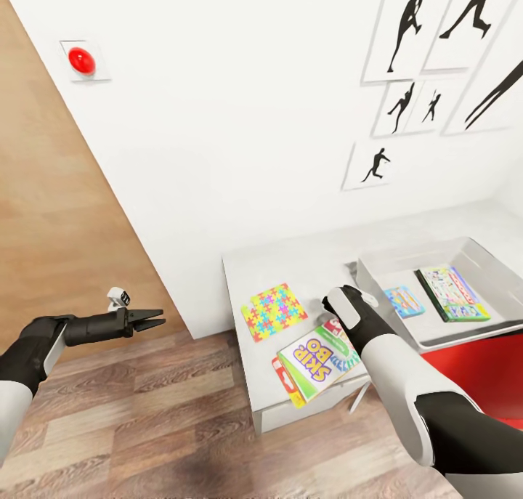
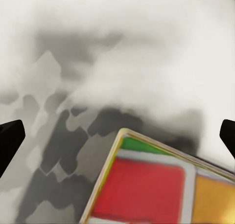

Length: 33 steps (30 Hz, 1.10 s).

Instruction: Put all the toys in the child's room - the three board games (two on the bed and one on the table), the two jigsaw puzzles on the table, and the tennis ball on the table - inside the toy box on the table in the child's room.

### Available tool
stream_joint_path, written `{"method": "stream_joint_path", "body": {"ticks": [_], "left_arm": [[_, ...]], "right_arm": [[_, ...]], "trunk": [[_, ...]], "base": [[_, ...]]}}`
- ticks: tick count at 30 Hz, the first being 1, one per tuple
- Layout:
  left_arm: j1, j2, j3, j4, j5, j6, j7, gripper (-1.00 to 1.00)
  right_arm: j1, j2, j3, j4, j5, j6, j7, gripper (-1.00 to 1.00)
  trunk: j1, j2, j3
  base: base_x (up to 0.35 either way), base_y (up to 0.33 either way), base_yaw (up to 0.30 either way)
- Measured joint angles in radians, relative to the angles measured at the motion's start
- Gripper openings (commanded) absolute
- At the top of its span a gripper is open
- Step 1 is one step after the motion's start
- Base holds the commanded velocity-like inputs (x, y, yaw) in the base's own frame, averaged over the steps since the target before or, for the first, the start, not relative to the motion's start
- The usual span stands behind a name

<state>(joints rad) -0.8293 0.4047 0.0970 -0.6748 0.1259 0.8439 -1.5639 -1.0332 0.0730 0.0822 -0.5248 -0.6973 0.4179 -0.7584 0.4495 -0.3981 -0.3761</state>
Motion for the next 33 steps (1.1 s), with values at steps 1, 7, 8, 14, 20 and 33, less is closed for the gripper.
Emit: {"method": "stream_joint_path", "body": {"ticks": [1, 7, 8, 14, 20, 33], "left_arm": [[0.0, 0.0, 0.0, 0.0, 0.0, 0.0, 0.0, 1.0], [0.0, 0.0, 0.0, 0.0, 0.0, 0.0, 0.0, 1.0], [0.0, 0.0, 0.0, 0.0, 0.0, 0.0, 0.0, 1.0], [0.0, -0.001, 0.0, 0.0, 0.0, 0.0, 0.001, 1.0], [0.0, -0.002, 0.0, 0.0, 0.0, 0.0, 0.001, 1.0], [0.0, -0.002, 0.0, 0.0, 0.0, 0.0, 0.001, 1.0]], "right_arm": [[0.0, 0.0, 0.0, 0.0, 0.0, 0.0, 0.0, 1.0], [0.0, 0.0, 0.0, 0.0, 0.0, 0.0, 0.0, 1.0], [0.0, 0.0, 0.0, 0.0, 0.0, 0.0, 0.0, 1.0], [0.0, 0.0, 0.0, 0.0, 0.0, 0.0, 0.0, 1.0], [0.0, 0.0, 0.001, 0.0, 0.0, 0.0, 0.0, 1.0], [0.0, 0.001, 0.001, 0.0, -0.001, 0.0, 0.0, 1.0]], "trunk": [[0.0, 0.0, -0.002], [0.0, 0.0, -0.011], [0.0, 0.0, -0.012], [0.0, 0.0, -0.017], [0.0, 0.0, -0.017], [0.0, 0.0, -0.017]], "base": [[0.0, 0.0, 0.0], [0.0, 0.0, 0.0], [0.0, 0.0, 0.0], [-0.048, 0.0, 0.0], [-0.06, 0.0, 0.0], [-0.018, 0.03, 0.0]]}}
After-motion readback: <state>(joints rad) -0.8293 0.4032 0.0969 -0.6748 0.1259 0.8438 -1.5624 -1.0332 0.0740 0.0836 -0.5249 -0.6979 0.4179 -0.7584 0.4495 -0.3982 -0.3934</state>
